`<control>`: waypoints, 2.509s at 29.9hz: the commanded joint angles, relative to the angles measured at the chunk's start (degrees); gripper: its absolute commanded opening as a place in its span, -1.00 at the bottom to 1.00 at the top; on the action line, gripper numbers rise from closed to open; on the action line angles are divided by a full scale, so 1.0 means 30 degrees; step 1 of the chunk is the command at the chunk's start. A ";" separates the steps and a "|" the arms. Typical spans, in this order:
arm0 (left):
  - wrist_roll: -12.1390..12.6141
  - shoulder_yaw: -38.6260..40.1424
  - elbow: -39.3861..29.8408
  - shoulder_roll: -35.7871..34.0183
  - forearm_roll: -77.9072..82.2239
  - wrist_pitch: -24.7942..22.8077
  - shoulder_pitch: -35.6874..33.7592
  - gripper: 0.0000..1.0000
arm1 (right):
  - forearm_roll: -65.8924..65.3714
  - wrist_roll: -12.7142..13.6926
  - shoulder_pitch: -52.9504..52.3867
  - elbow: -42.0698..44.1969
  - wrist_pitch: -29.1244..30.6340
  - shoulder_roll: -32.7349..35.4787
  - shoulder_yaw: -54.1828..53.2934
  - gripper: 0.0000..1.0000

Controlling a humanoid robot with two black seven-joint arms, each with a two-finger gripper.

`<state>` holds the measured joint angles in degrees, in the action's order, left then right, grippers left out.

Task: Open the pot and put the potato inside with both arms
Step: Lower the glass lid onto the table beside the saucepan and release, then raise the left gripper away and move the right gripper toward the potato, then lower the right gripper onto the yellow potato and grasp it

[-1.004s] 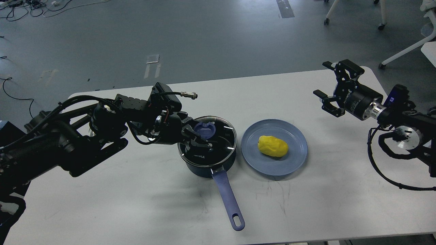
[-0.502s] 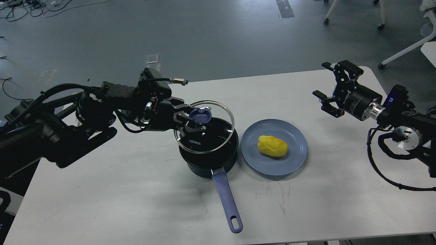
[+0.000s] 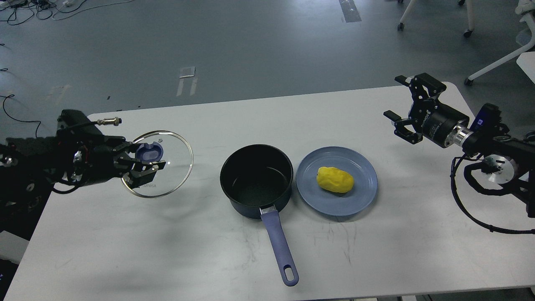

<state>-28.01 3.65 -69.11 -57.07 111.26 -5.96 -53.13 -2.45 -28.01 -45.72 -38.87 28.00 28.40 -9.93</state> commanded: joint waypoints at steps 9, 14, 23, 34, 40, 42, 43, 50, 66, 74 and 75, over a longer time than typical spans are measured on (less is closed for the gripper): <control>0.0002 0.0218 0.2496 0.1355 -0.0846 0.2015 0.2269 0.05 | -0.0032 0.0003 0.0004 -0.0021 0.0000 -0.0005 0.0028 0.95; 0.0002 0.0248 0.3378 0.2030 -0.0905 0.2191 0.2768 0.10 | -0.0032 0.0003 0.0033 -0.0021 0.0000 0.0024 0.0057 0.95; 0.0002 0.0219 0.3554 0.2177 -0.0905 0.2279 0.2915 0.54 | -0.0032 0.0003 0.0004 -0.0079 0.0000 0.0551 0.0057 0.95; 0.0002 0.0917 0.3059 0.1710 -0.1952 0.2104 0.2828 0.95 | -0.0061 0.0003 -0.0025 -0.0635 0.0000 0.1135 0.0057 0.95; 0.0002 0.1625 0.0801 0.0127 -1.0752 -0.1399 -0.0064 0.95 | -0.1664 0.0003 -0.0521 -0.1746 0.0000 0.2102 0.0086 0.95; 0.0002 0.1683 0.0830 0.0127 -1.5070 -0.3457 -0.1009 0.95 | -0.3336 0.0003 -0.1020 -0.2071 0.0000 0.2338 0.0086 0.95; 0.0002 0.1683 0.0946 0.0156 -1.8072 -0.4420 -0.1301 0.95 | -0.4676 0.0003 -0.1311 -0.2274 0.0000 0.2455 0.0115 0.95; 0.0002 0.1713 0.1005 0.0302 -2.8614 -0.5016 -0.1304 0.95 | -1.1892 0.0003 -0.4765 -0.3915 0.0000 0.3042 0.2658 0.95; 0.0002 0.2269 0.1533 0.0712 -3.3073 -0.6627 0.0366 0.95 | -1.9803 0.0003 -1.3500 -0.4298 -0.0046 -0.2580 1.5404 0.98; 0.0002 0.2766 0.1533 0.0947 -3.3044 -0.6686 0.0366 0.95 | -2.1096 0.0003 -1.3648 -0.4123 -0.1275 -0.4747 1.6781 0.97; 0.0002 0.2796 0.1533 0.0976 -3.3073 -0.6657 0.0366 0.95 | -2.1096 0.0003 -1.3648 -0.4122 -0.1393 -0.4954 1.6988 0.97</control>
<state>-27.99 11.38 -64.51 -54.37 12.06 -26.07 -52.03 -65.44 -28.00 -86.66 -51.56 25.13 15.78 39.05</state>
